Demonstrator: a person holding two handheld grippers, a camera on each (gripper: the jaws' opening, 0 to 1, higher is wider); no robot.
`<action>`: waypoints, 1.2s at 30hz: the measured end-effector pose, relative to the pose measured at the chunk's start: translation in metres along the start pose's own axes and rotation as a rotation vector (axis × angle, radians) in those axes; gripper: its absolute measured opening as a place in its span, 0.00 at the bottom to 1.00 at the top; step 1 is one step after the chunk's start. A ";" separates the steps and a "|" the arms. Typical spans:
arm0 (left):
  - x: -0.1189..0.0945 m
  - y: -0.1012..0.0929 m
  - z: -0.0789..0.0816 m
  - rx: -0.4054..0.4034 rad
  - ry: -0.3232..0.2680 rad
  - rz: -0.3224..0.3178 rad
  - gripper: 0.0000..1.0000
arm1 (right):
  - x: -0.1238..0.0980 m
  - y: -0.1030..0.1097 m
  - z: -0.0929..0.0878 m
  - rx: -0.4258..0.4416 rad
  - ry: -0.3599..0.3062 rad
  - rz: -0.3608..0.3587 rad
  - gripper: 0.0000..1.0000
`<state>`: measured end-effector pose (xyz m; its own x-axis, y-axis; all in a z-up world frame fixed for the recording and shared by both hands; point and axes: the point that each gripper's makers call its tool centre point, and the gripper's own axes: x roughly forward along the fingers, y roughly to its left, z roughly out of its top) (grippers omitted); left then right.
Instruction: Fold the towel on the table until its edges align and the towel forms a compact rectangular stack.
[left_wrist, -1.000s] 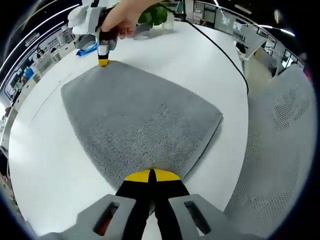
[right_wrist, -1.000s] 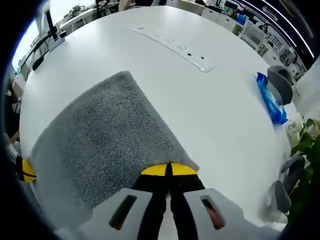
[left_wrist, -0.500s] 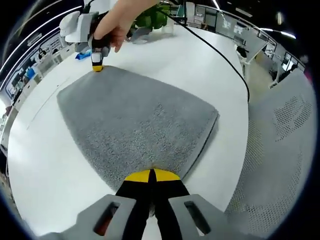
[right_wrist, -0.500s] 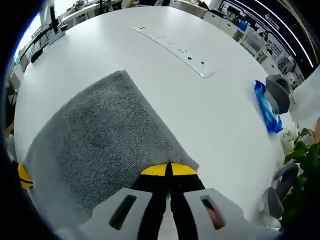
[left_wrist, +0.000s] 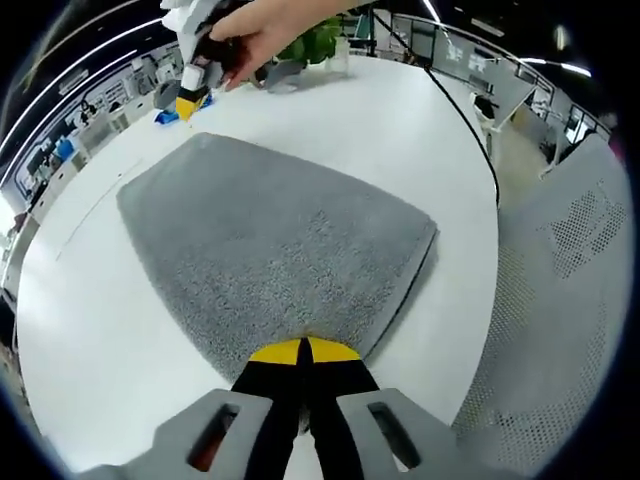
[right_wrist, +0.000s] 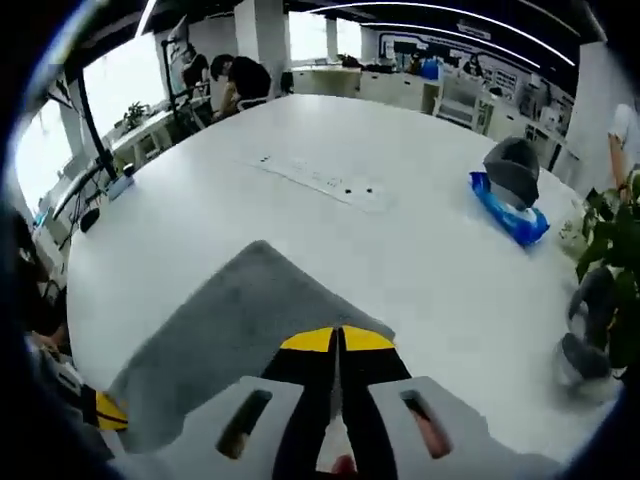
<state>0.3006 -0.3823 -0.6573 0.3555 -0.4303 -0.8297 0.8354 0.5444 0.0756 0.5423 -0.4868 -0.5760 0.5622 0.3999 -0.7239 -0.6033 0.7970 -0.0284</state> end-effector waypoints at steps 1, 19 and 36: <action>0.000 0.000 0.000 0.000 -0.001 -0.003 0.01 | -0.006 0.003 -0.001 -0.001 0.000 0.000 0.00; -0.028 -0.005 0.008 0.051 -0.127 -0.124 0.20 | -0.113 0.144 -0.108 0.094 -0.074 0.267 0.12; -0.027 -0.025 -0.011 0.212 -0.108 -0.200 0.39 | -0.115 0.194 -0.185 -0.201 0.116 0.325 0.26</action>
<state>0.2655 -0.3762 -0.6428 0.2085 -0.5936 -0.7773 0.9580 0.2839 0.0401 0.2563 -0.4618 -0.6260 0.2628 0.5537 -0.7902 -0.8445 0.5281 0.0892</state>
